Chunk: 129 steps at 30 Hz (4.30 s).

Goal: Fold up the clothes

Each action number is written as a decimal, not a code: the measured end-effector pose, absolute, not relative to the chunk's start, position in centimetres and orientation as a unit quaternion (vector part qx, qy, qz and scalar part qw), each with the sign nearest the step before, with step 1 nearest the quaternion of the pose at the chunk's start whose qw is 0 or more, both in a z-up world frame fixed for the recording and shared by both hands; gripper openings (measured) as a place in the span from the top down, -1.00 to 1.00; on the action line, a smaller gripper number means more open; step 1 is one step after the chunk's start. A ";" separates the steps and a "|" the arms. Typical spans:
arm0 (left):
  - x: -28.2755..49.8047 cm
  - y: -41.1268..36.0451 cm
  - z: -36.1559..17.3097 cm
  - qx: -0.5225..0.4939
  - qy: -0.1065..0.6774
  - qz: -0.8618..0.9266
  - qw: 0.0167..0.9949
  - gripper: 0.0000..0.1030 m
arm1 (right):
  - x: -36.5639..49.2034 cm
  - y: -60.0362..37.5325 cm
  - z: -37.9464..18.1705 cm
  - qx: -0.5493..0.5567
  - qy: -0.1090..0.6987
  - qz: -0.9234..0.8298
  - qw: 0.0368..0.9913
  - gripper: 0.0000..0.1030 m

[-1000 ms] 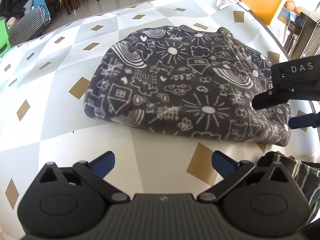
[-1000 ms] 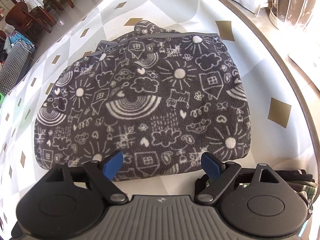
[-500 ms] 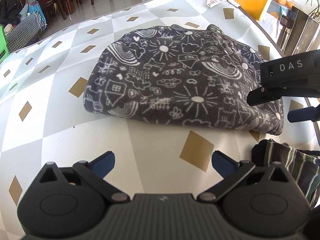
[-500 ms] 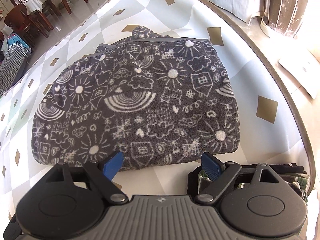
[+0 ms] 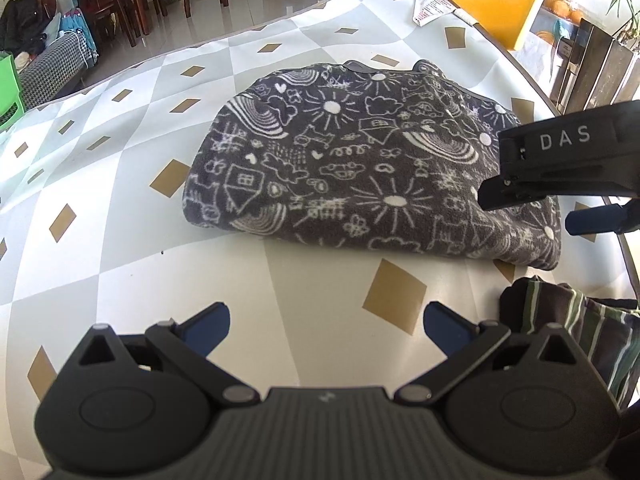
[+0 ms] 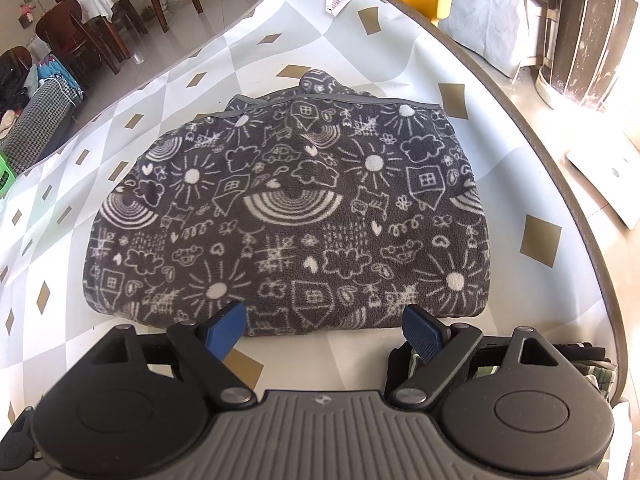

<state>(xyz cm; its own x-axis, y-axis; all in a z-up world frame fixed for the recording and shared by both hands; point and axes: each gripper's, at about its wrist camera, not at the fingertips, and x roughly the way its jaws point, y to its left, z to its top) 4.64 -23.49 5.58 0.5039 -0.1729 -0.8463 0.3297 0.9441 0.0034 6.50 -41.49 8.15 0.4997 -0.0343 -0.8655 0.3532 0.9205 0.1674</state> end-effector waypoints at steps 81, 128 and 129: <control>0.0 -18.7 10.9 0.043 0.438 -0.122 0.890 -1.00 | -0.4 -37.1 9.0 0.177 0.443 -0.057 0.877 -0.68; -0.4 -6.0 4.6 -0.009 0.515 0.011 0.857 -1.00 | 2.4 -21.6 4.7 0.096 0.509 0.107 0.849 -0.68; -0.4 -5.7 4.5 -0.010 0.517 0.015 0.856 -1.00 | 2.5 -21.2 4.6 0.094 0.510 0.110 0.848 -0.68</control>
<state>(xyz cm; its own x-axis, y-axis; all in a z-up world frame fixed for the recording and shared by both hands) -0.44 -5.67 4.49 0.4658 0.0154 -0.8848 -0.0361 0.9993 -0.0016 2.52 -21.21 4.58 0.4550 0.2830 -0.8443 -0.0902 0.9579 0.2724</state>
